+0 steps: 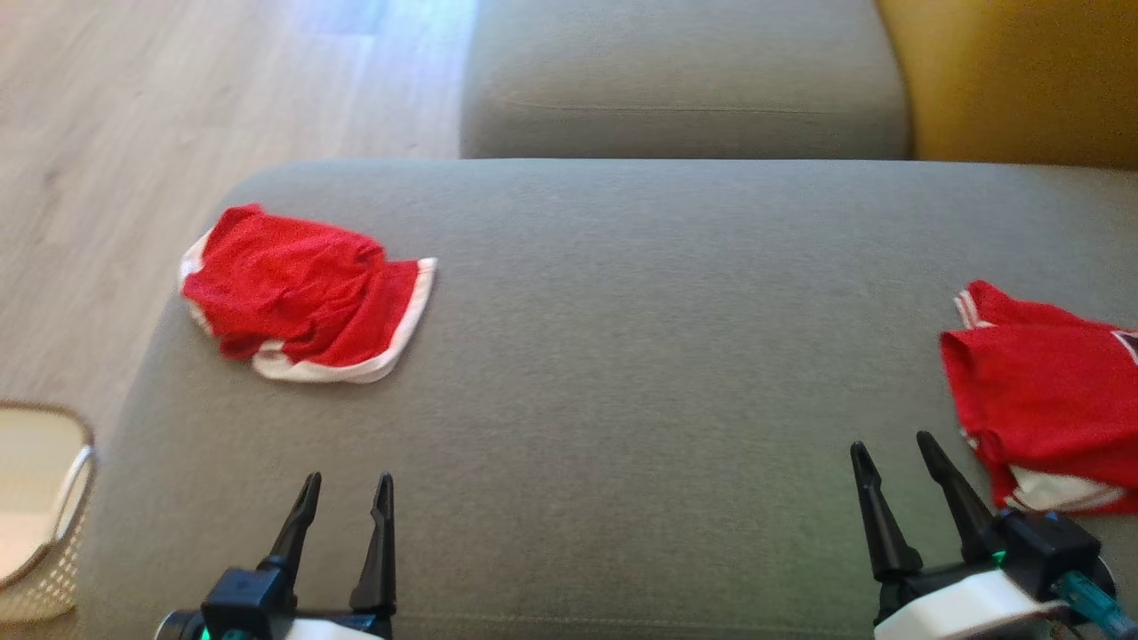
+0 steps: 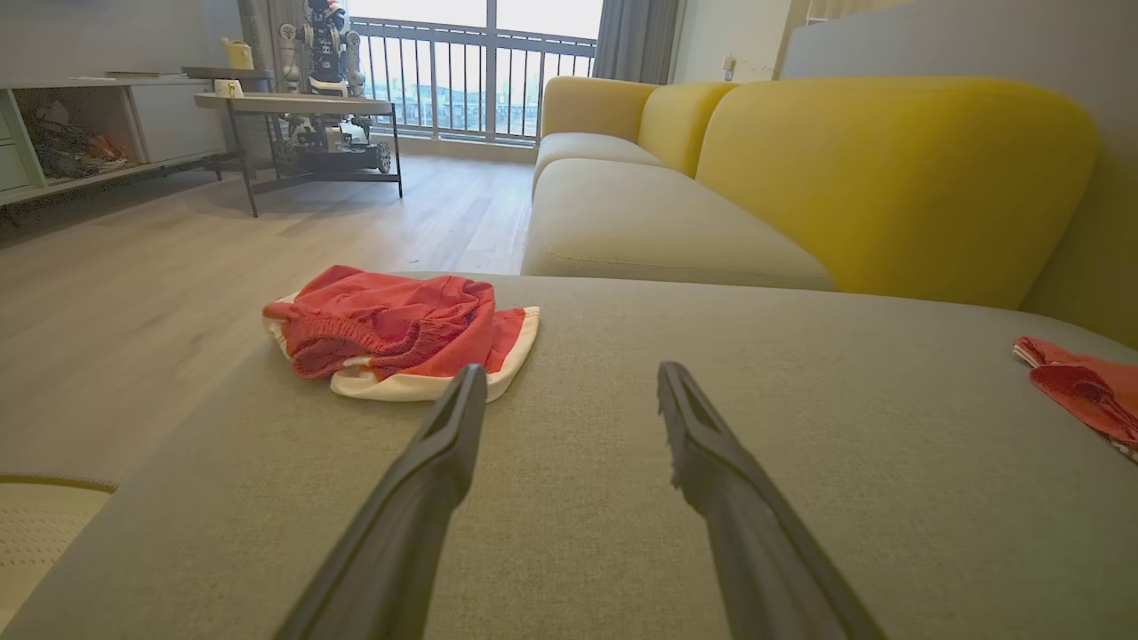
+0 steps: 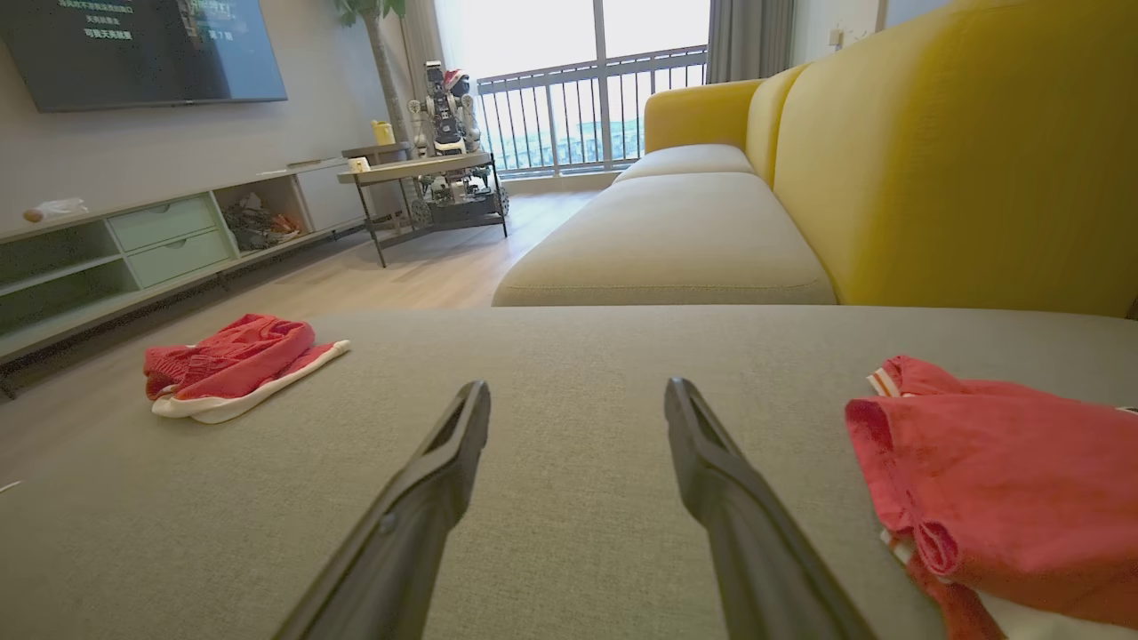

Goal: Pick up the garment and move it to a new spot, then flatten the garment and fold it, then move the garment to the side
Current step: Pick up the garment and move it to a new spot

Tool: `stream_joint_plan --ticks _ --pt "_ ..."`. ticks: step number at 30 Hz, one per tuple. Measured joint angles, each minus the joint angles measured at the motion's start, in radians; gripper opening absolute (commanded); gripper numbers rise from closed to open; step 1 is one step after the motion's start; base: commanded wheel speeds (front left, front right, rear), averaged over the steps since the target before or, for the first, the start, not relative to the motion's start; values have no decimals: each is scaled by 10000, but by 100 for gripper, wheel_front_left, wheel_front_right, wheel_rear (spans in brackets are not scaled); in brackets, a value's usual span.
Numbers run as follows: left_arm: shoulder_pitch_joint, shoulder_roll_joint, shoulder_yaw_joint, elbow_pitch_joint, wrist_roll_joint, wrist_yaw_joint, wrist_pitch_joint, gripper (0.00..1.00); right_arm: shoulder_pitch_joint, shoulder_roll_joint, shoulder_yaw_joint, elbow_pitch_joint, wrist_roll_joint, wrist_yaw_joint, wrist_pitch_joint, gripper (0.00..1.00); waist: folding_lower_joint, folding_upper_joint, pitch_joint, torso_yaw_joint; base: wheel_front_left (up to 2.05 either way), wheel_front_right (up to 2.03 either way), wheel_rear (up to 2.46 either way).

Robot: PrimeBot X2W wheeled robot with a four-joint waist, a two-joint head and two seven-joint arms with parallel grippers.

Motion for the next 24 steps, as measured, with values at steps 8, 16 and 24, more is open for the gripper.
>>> stream_joint_plan --ticks 8,16,24 --pt "-4 4 13 -52 -4 6 0 100 158 0 203 -38 -48 0 0 100 1 0 100 1349 0 0 0" --pt "4 10 15 -165 -8 36 0 100 138 2 357 -6 -48 0 -2 100 0 0 234 3034 0 0 0" --pt "-67 8 86 -343 -332 -23 0 100 -49 6 577 224 -245 0 0 100 2 0 666 3711 0 0 0"
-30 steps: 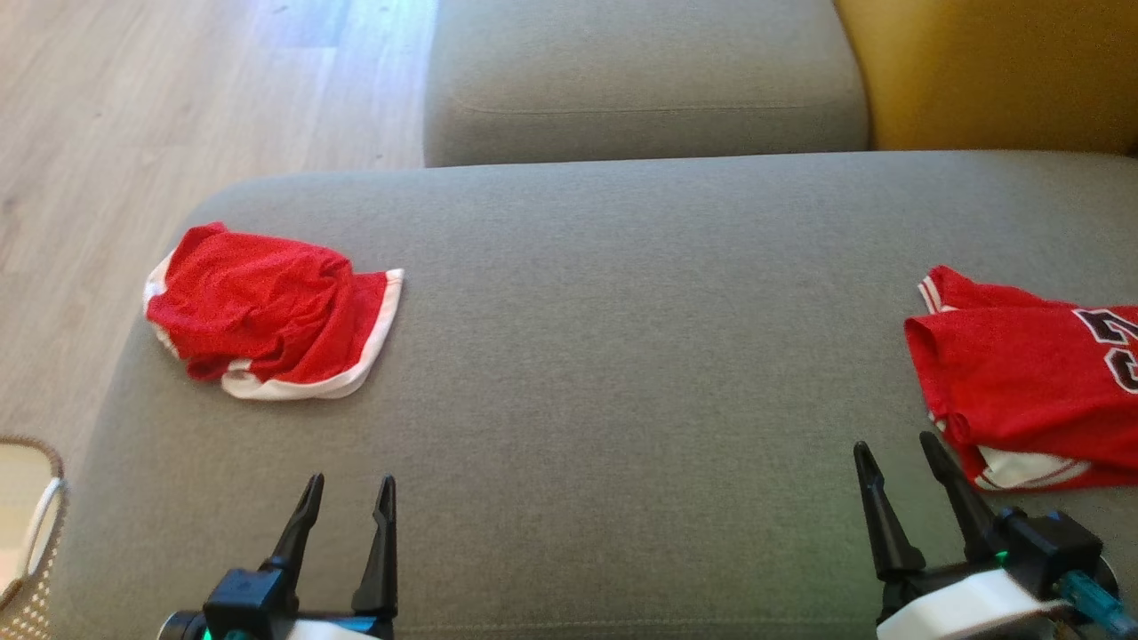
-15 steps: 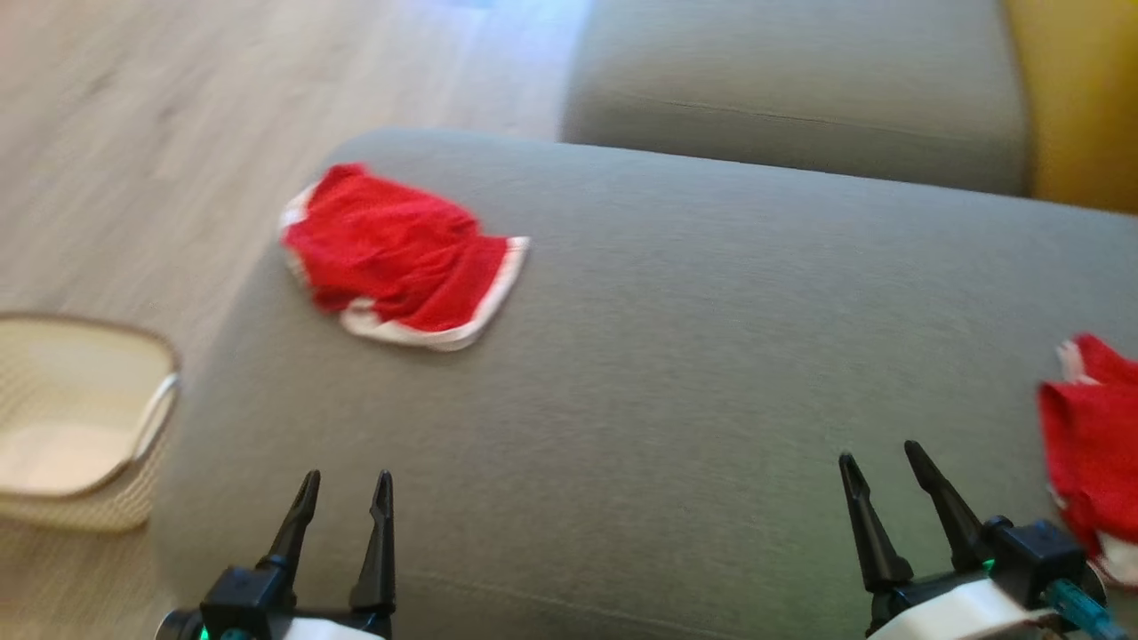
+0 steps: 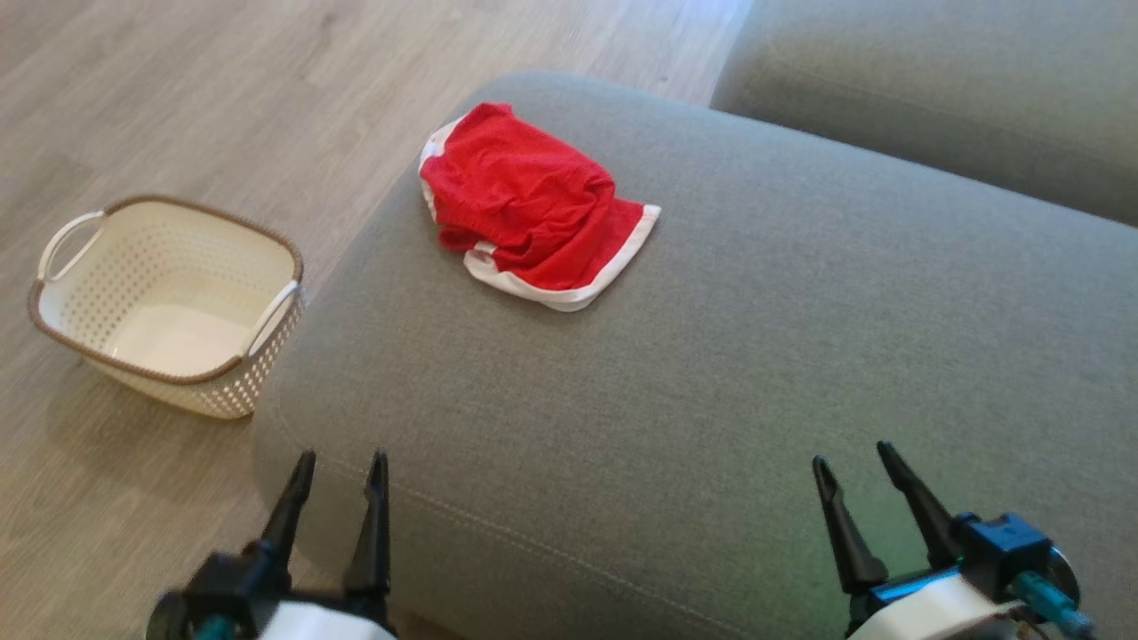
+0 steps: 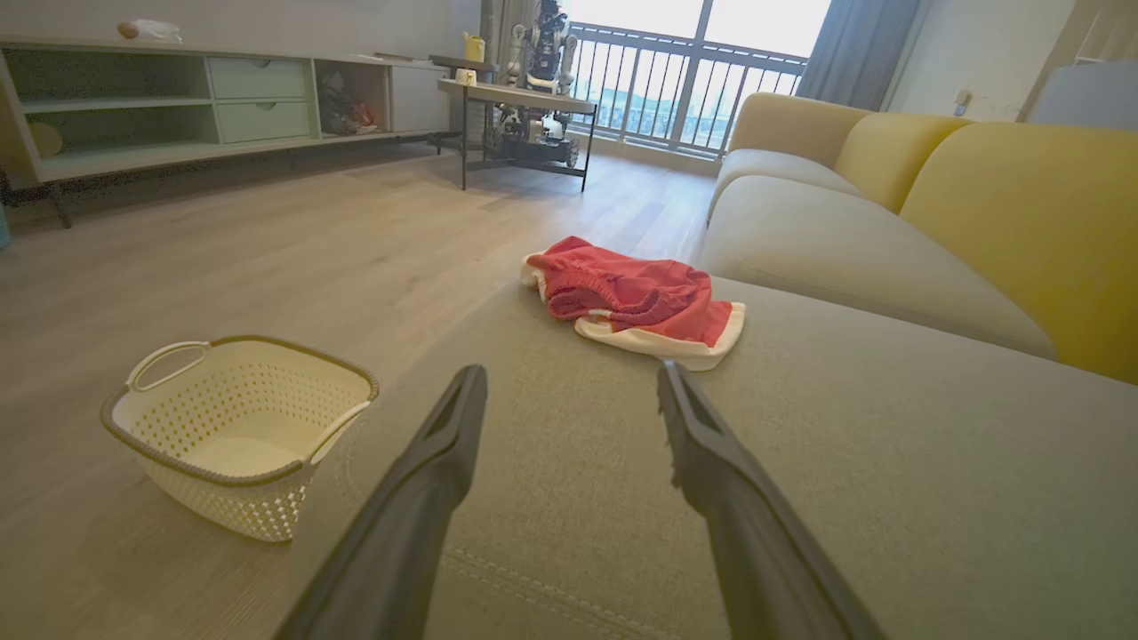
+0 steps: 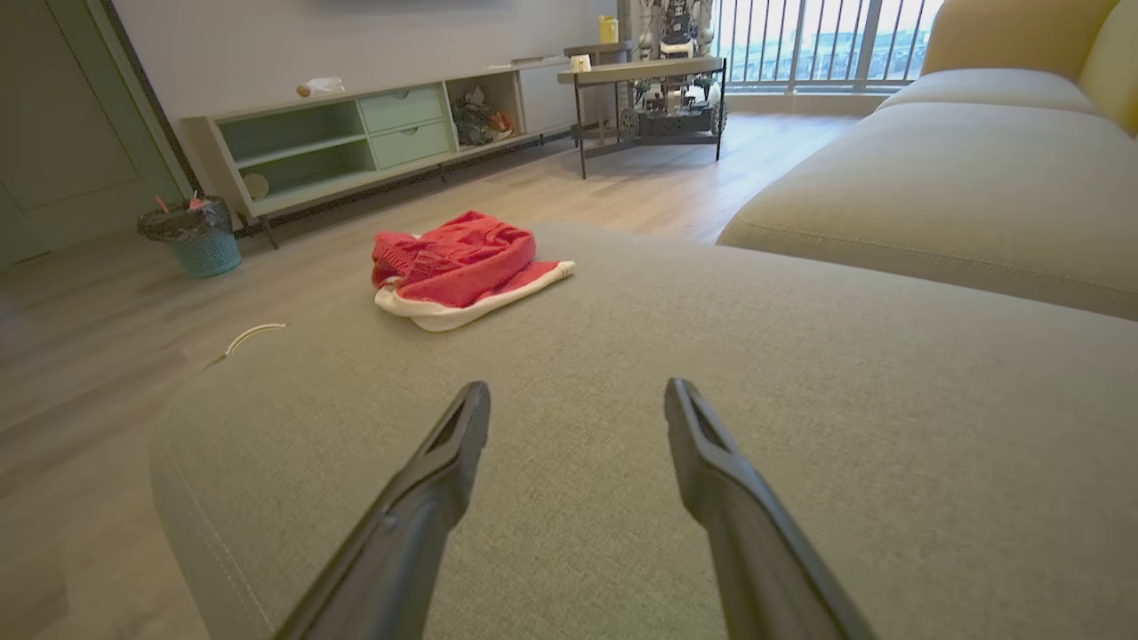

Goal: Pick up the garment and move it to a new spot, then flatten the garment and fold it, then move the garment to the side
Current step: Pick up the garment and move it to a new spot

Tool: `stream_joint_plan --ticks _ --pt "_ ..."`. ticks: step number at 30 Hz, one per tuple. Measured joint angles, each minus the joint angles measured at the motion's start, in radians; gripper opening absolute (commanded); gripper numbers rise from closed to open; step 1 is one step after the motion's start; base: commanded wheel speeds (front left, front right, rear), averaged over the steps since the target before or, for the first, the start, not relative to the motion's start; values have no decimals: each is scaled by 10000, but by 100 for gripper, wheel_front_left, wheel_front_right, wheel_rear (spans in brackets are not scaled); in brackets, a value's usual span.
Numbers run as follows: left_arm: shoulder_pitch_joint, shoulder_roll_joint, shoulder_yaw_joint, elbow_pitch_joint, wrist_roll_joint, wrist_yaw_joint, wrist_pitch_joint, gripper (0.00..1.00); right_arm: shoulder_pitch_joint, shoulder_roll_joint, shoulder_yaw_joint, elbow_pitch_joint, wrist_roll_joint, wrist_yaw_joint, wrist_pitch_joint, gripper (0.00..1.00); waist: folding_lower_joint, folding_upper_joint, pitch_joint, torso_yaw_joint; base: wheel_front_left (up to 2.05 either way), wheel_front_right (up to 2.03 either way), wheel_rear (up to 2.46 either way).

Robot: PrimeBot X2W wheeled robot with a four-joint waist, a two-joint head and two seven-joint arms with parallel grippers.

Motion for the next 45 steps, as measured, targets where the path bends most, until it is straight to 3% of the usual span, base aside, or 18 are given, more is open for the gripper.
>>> stream_joint_plan --ticks 4,6,12,19,24,33,39,45 --pt "-708 107 387 180 98 -514 0 100 -65 4 115 234 -376 0 0 100 -2 0 234 -128 0 0 0" --pt "-2125 351 617 828 -27 -813 -2 100 -177 0 -23 263 -719 0 0 100 -1 0 529 -333 0 0 0" --pt "-5134 518 834 2587 -924 -1062 383 100 -840 -4 -58 272 -1250 0 0 100 -1 0 1211 -740 0 0 0" --pt "-8810 838 481 5149 -2380 -1233 2698 100 -1728 -21 -244 107 -1937 0 0 100 2 0 2530 -1207 0 0 0" --pt "-10543 909 -545 6635 -3741 -1237 4435 100 -2304 -58 -320 -69 -2211 0 -2 100 1 0 3497 -1431 0 0 0" --pt "-12072 1110 -1962 8746 -4780 -1296 5869 100 -3368 -219 -163 -134 -2265 0 -2 100 1 -1 4828 -1788 0 0 0" --pt "-12136 1488 -2433 9743 -4849 -1306 5731 100 -3745 -219 -92 -232 -2220 0 -6 100 -2 0 5147 -2274 0 0 0" --pt "-12315 1762 -3014 10151 -5087 -1306 4913 100 -3777 -217 -117 -249 -2063 0 -33 100 -2 0 5197 -2608 0 0 0"
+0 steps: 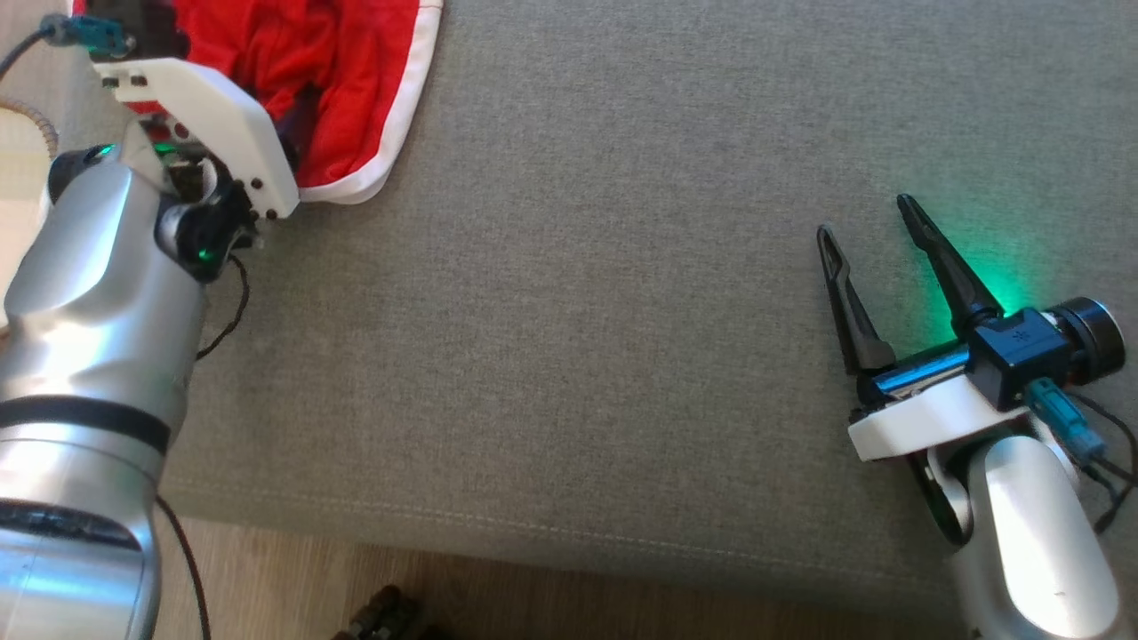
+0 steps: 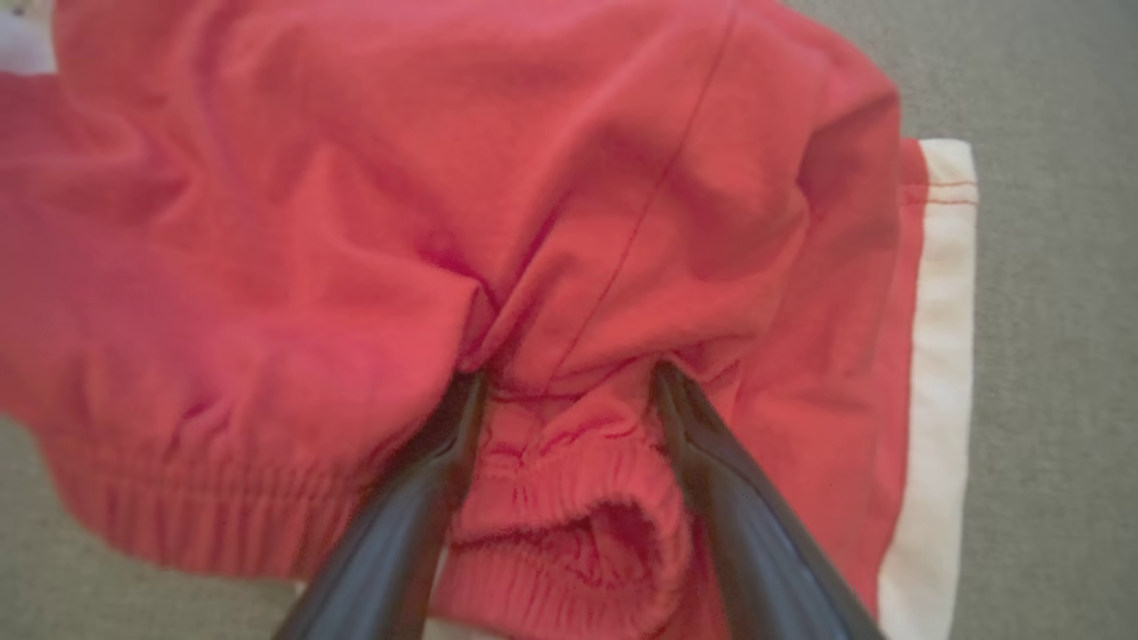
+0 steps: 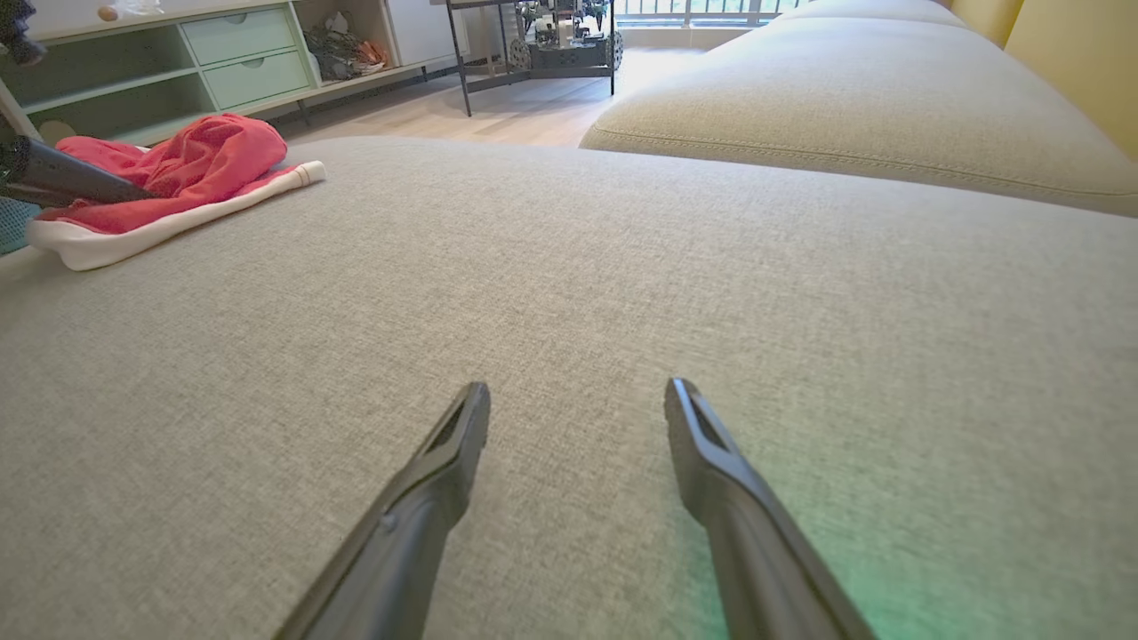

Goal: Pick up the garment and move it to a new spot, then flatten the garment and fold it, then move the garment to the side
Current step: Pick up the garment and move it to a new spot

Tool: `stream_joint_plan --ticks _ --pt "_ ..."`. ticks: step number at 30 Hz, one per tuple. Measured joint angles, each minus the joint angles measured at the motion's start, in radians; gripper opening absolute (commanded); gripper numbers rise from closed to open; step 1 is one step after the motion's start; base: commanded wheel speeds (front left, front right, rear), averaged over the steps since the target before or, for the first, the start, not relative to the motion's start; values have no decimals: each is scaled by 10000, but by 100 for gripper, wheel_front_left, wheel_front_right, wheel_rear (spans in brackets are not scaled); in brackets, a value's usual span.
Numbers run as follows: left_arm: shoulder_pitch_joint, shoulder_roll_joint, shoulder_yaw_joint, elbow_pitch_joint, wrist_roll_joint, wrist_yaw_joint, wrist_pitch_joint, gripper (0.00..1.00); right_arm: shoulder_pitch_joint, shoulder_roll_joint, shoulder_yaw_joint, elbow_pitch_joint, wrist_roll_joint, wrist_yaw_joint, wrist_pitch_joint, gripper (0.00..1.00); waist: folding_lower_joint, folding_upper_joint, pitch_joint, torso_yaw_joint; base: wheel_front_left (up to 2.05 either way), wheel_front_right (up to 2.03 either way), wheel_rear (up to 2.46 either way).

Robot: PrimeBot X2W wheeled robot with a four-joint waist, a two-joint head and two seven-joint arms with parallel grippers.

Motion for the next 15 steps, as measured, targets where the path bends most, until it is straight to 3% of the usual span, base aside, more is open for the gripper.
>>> stream_joint_plan --ticks 1,2,15 --pt "45 13 -111 -4 -67 0 -182 89 0 0 0 27 23 0 0 100 0 0 -45 -18 0 0 0" --pt "107 19 -215 -8 -163 10 -349 0 1 0 0 69 67 0 0 100 0 0 -101 -37 0 0 0" --pt "657 959 -1321 -928 -445 10 -3409 0 215 4 63 165 957 0 2 100 -1 0 -1426 -306 0 0 0"
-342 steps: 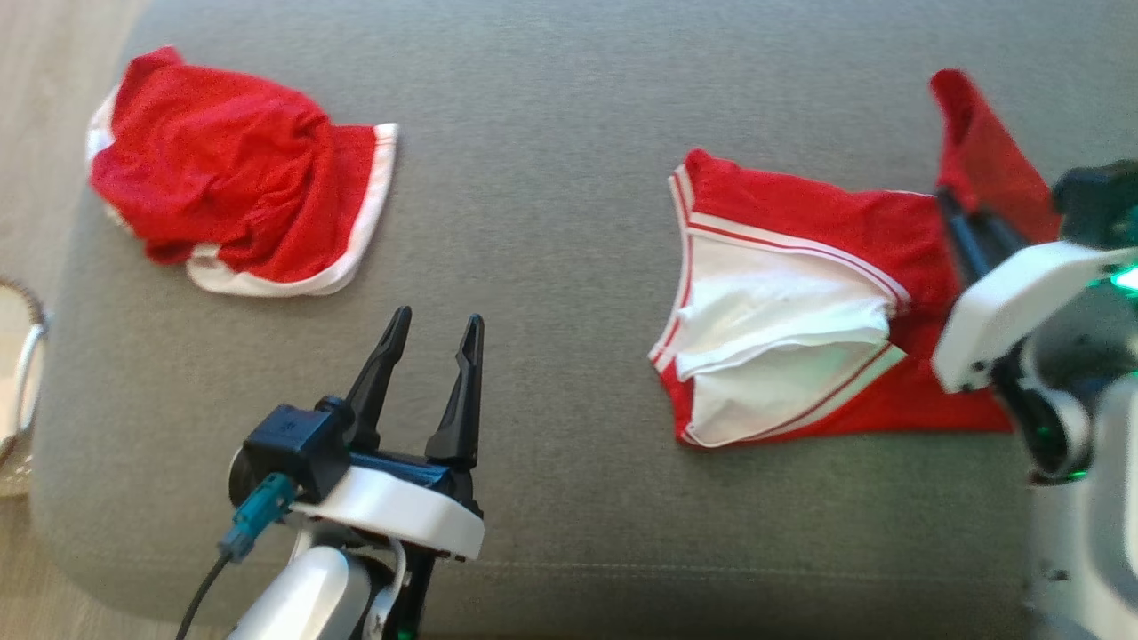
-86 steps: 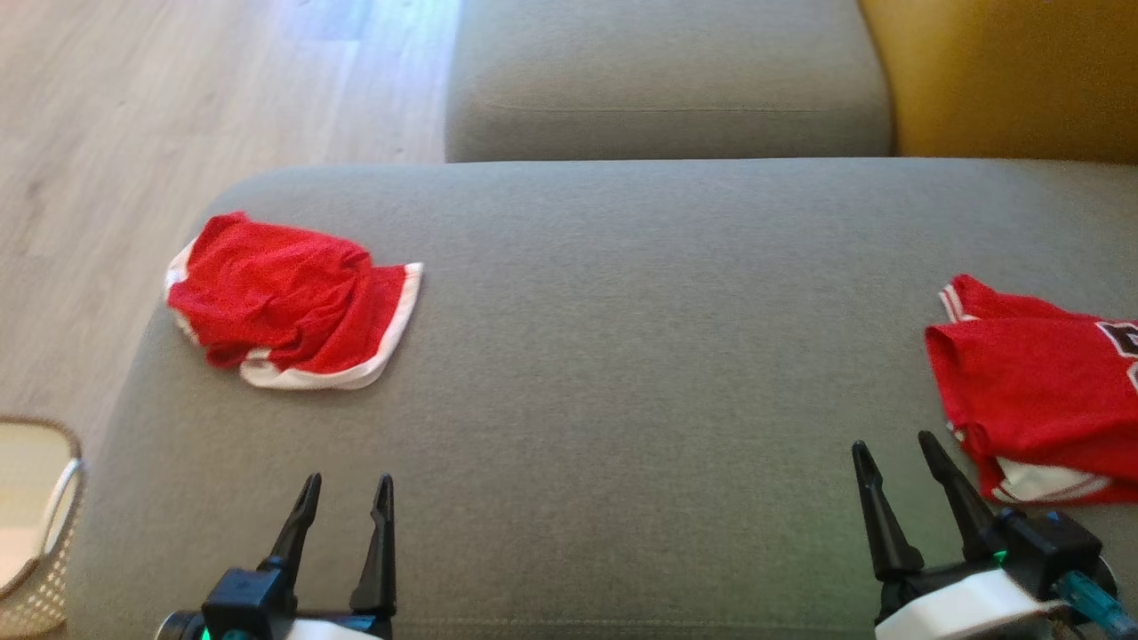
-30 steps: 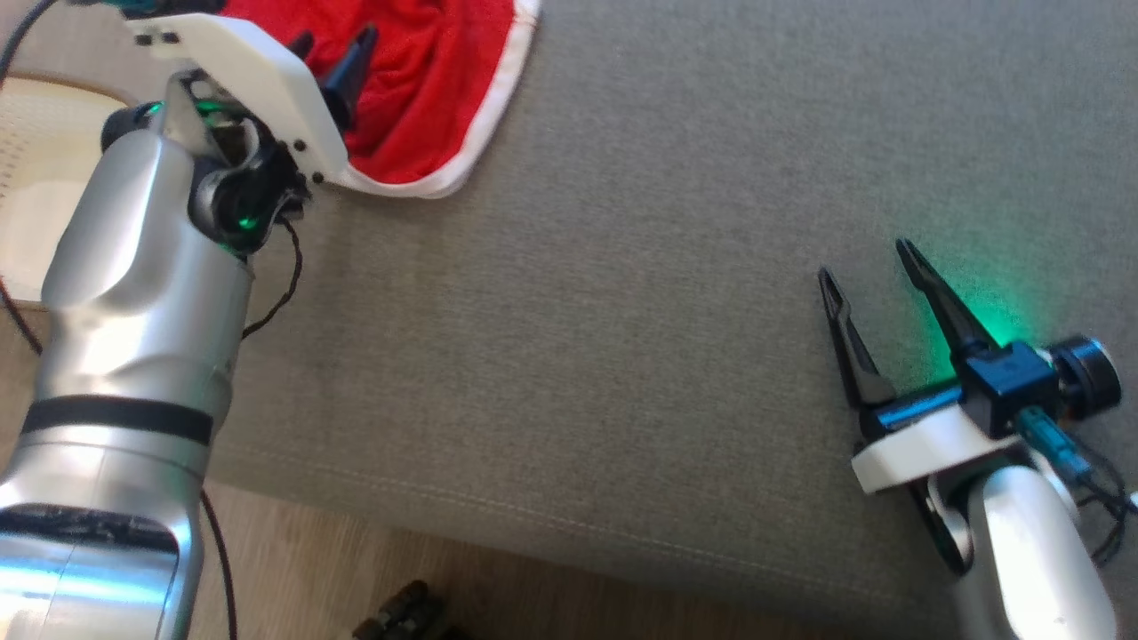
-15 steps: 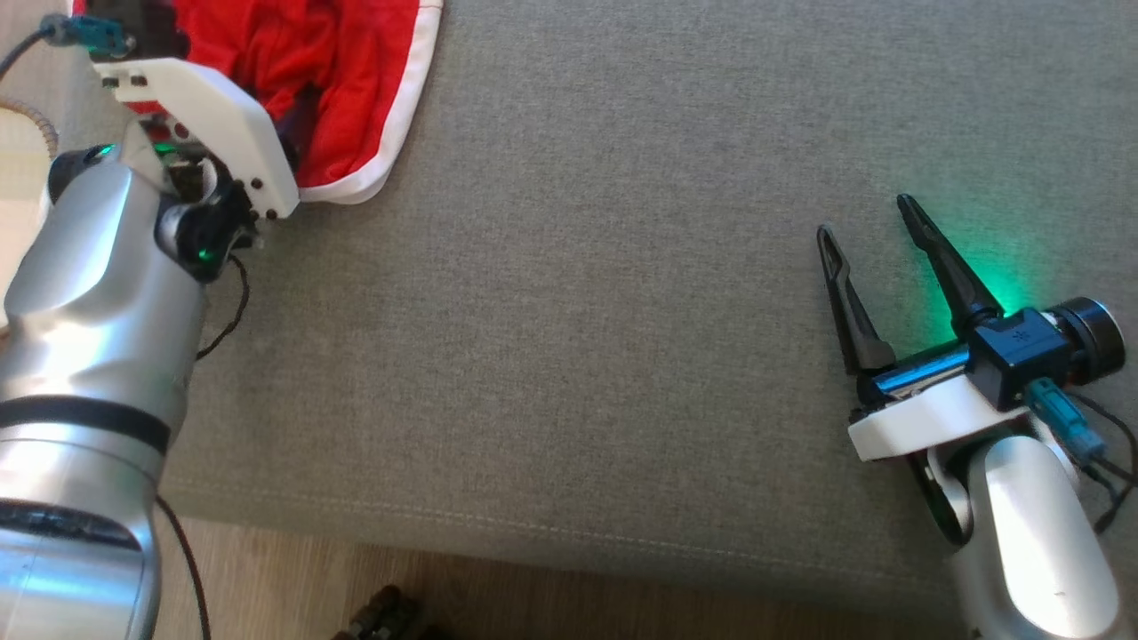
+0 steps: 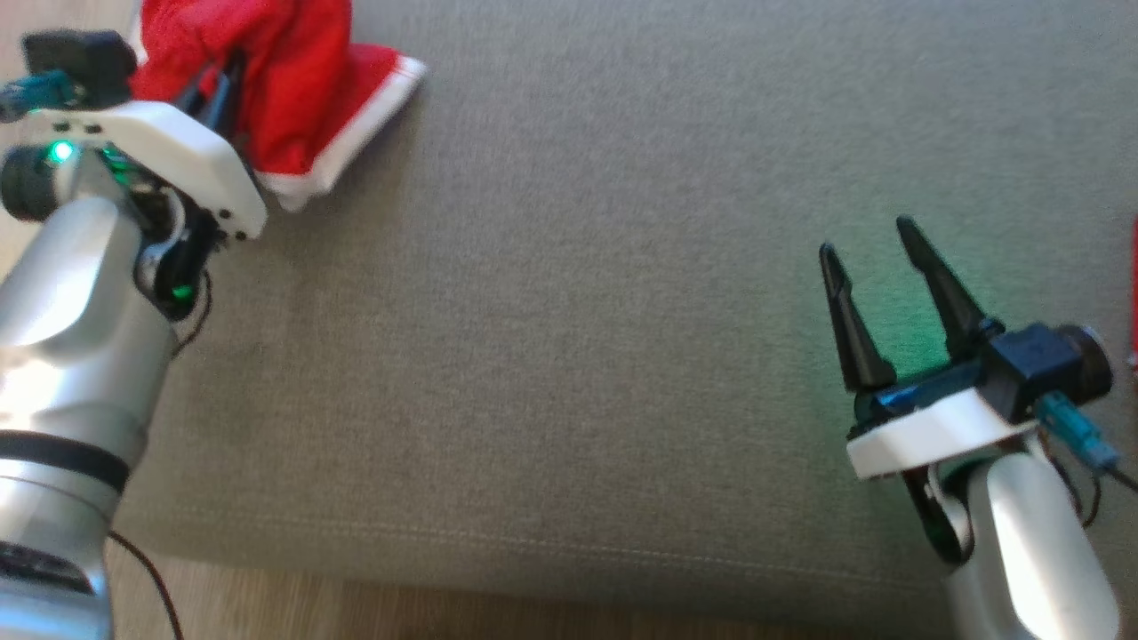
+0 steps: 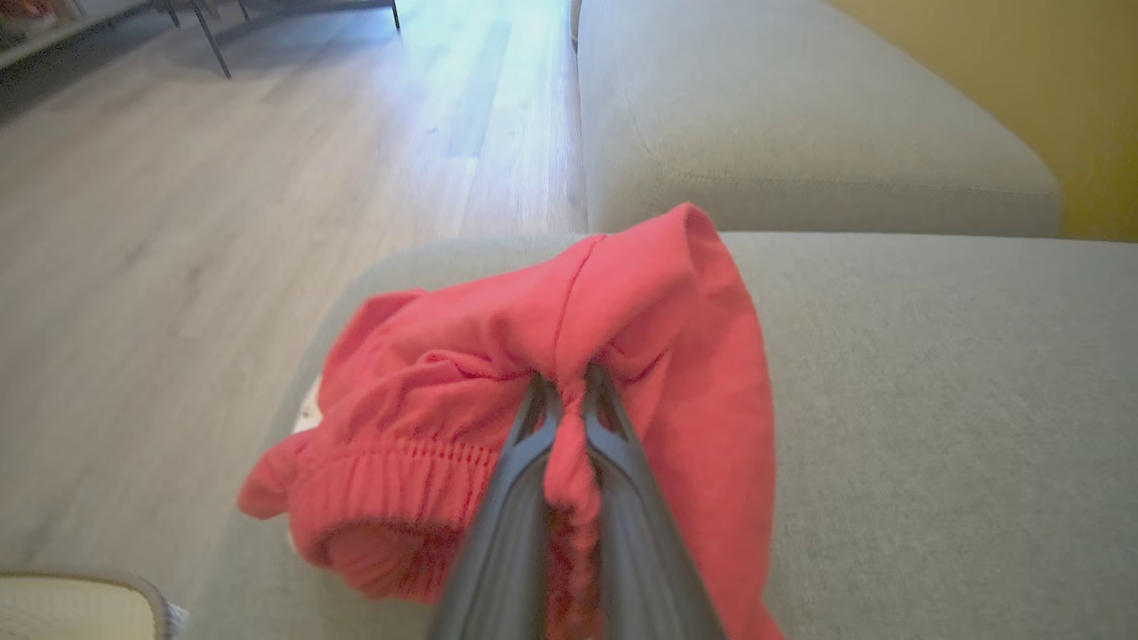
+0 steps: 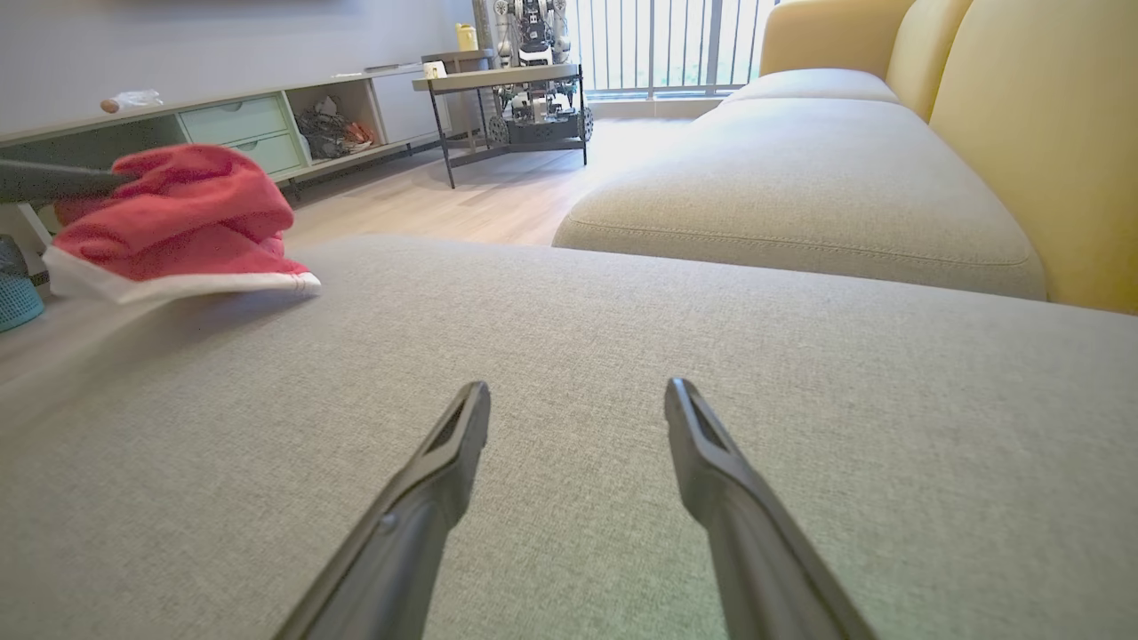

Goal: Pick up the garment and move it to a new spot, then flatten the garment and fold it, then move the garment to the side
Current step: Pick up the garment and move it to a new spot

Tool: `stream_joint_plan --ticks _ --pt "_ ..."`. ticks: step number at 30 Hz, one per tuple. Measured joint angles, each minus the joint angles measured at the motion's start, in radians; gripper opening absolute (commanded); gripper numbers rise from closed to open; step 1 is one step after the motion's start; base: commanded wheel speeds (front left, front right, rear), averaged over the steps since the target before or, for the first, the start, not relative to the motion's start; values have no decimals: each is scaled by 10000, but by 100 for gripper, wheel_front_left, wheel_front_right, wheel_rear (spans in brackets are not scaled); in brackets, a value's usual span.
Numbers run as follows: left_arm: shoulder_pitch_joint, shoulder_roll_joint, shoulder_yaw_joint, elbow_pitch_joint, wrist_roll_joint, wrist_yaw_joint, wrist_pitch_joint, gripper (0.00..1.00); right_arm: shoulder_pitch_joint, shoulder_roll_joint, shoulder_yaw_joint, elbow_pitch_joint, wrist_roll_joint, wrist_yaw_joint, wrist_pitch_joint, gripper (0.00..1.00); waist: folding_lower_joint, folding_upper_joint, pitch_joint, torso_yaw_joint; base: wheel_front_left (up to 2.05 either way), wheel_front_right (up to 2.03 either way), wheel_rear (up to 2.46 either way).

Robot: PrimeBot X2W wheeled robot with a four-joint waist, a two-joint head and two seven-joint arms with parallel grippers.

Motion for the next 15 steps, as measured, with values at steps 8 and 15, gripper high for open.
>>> stream_joint_plan --ticks 8,15 --pt "-248 729 -713 -1072 364 0 -556 0 439 42 403 -224 769 0 0 100 0 0 -922 -743 0 0 0" --pt "-235 782 -777 -2872 -10 73 -464 0 483 44 464 -949 1377 0 0 100 0 0 -1447 -1989 0 0 0"
